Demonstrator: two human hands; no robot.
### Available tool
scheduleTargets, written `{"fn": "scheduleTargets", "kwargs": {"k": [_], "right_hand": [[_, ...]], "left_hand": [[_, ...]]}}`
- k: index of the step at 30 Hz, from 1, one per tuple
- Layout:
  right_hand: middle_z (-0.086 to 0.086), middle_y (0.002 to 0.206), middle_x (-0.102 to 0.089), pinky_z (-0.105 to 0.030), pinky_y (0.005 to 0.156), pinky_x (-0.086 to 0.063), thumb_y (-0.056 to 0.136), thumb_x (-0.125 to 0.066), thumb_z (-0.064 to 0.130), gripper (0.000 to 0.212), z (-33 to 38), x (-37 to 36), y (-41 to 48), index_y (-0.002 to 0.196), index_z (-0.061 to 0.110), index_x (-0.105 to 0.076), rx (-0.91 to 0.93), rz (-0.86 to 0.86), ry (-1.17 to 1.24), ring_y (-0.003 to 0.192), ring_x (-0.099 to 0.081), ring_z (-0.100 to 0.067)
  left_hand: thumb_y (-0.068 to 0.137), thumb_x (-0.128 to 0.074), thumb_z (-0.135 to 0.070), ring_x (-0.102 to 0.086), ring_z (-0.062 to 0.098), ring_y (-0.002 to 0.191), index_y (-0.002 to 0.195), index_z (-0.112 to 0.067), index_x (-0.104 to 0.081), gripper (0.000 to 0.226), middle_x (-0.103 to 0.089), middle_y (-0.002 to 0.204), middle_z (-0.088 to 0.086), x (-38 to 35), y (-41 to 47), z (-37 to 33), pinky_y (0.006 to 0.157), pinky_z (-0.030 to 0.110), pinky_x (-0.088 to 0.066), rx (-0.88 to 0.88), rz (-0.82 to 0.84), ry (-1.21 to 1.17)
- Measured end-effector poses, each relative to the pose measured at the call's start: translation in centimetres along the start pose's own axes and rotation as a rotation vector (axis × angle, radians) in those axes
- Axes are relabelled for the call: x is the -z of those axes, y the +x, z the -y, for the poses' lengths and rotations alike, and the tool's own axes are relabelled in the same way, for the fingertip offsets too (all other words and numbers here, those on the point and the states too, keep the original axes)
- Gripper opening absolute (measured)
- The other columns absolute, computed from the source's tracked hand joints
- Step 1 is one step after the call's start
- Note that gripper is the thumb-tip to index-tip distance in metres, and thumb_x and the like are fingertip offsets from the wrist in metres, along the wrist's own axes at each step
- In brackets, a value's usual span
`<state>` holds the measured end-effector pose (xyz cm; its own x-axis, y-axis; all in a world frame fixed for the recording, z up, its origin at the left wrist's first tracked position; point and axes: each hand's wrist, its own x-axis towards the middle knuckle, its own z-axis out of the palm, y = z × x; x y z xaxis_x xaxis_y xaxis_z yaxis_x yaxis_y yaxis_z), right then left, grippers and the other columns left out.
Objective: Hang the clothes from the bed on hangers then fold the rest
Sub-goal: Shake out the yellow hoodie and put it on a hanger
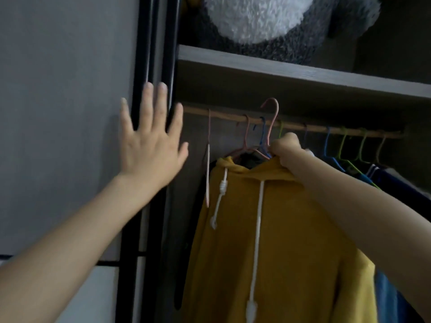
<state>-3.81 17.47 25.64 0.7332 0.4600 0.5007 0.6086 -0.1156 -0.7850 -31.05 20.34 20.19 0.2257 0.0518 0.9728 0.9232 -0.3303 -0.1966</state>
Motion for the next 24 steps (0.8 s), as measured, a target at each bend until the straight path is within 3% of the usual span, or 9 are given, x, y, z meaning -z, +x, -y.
{"fn": "scheduleTargets", "kwargs": {"k": [2, 4, 8, 13, 17, 20, 22, 24], "right_hand": [[-0.009, 0.084, -0.054, -0.029, 0.059, -0.047, 0.092, -0.054, 0.012, 0.013, 1.2, -1.4, 2.0, 0.082, 0.011, -0.046, -0.004, 0.032, 0.107, 0.073, -0.055, -0.022], [-0.010, 0.090, -0.058, -0.033, 0.070, -0.054, 0.092, -0.054, 0.016, 0.006, 2.0, -2.6, 3.5, 0.092, 0.011, -0.051, -0.008, 0.053, 0.151, 0.084, -0.060, -0.025], [-0.006, 0.078, -0.053, -0.031, 0.067, -0.053, 0.094, -0.053, 0.018, 0.018, 4.0, -5.1, 5.2, 0.082, 0.011, -0.042, -0.001, 0.152, 0.279, 0.071, -0.057, -0.019], [-0.007, 0.091, -0.057, -0.026, 0.064, -0.052, 0.095, -0.050, 0.019, 0.013, 5.3, -7.6, 6.0, 0.090, 0.008, -0.049, -0.018, 0.256, 0.343, 0.073, -0.057, -0.017], [-0.008, 0.095, -0.054, -0.024, 0.052, -0.044, 0.098, -0.043, 0.013, 0.017, 4.7, -9.4, 5.5, 0.085, 0.005, -0.049, -0.054, 0.312, 0.255, 0.062, -0.048, -0.013], [-0.007, 0.080, -0.048, -0.021, 0.041, -0.047, 0.097, -0.041, 0.008, 0.027, 3.6, -11.0, 4.7, 0.071, 0.012, -0.040, -0.094, 0.382, 0.177, 0.062, -0.047, -0.016], [-0.005, 0.076, -0.044, -0.024, 0.050, -0.049, 0.096, -0.045, 0.010, 0.027, 3.1, -11.8, 4.1, 0.071, 0.013, -0.037, -0.075, 0.359, 0.073, 0.067, -0.049, -0.016], [-0.006, 0.077, -0.046, -0.025, 0.051, -0.041, 0.095, -0.049, 0.013, 0.024, 2.9, -12.1, 3.8, 0.074, 0.012, -0.039, -0.032, 0.336, 0.019, 0.066, -0.050, -0.015]], "left_hand": [[0.083, -0.055, -0.038, -0.007, 0.041, 0.142, 0.146, -0.001, -0.021, 0.081, -0.012, 0.152, 0.029, -0.3, 0.0, 0.8, 0.109, 0.058, -0.003, 0.015, -0.020, 0.013], [0.083, -0.053, -0.039, -0.010, 0.045, 0.140, 0.146, 0.002, -0.016, 0.084, -0.012, 0.151, 0.032, -0.5, -0.1, 0.7, 0.107, 0.056, -0.005, 0.046, -0.053, -0.012], [0.082, -0.055, -0.035, -0.020, 0.048, 0.137, 0.142, 0.006, -0.027, 0.078, -0.020, 0.148, 0.035, -0.6, 0.0, 1.0, 0.108, 0.052, -0.014, 0.084, -0.096, 0.018], [0.084, -0.057, -0.030, -0.021, 0.047, 0.138, 0.140, 0.004, -0.035, 0.069, -0.021, 0.148, 0.034, -0.5, -0.1, 1.0, 0.109, 0.050, -0.022, 0.067, -0.074, 0.012], [0.083, -0.061, -0.028, -0.024, 0.047, 0.137, 0.138, 0.004, -0.039, 0.068, -0.023, 0.147, 0.034, -0.5, -0.1, 1.0, 0.107, 0.053, -0.028, 0.065, -0.075, 0.010], [0.081, -0.060, -0.027, -0.027, 0.049, 0.135, 0.136, 0.005, -0.042, 0.066, -0.026, 0.145, 0.035, -0.8, 0.0, 1.0, 0.106, 0.054, -0.029, 0.047, -0.095, 0.009], [0.082, -0.058, -0.028, -0.027, 0.049, 0.134, 0.136, 0.005, -0.042, 0.065, -0.026, 0.145, 0.036, -1.1, -0.1, 1.0, 0.105, 0.053, -0.025, 0.041, -0.104, 0.010], [0.082, -0.056, -0.028, -0.025, 0.048, 0.135, 0.136, 0.005, -0.042, 0.065, -0.025, 0.145, 0.035, -1.2, -0.2, 1.1, 0.105, 0.051, -0.022, 0.041, -0.116, 0.013]]}}
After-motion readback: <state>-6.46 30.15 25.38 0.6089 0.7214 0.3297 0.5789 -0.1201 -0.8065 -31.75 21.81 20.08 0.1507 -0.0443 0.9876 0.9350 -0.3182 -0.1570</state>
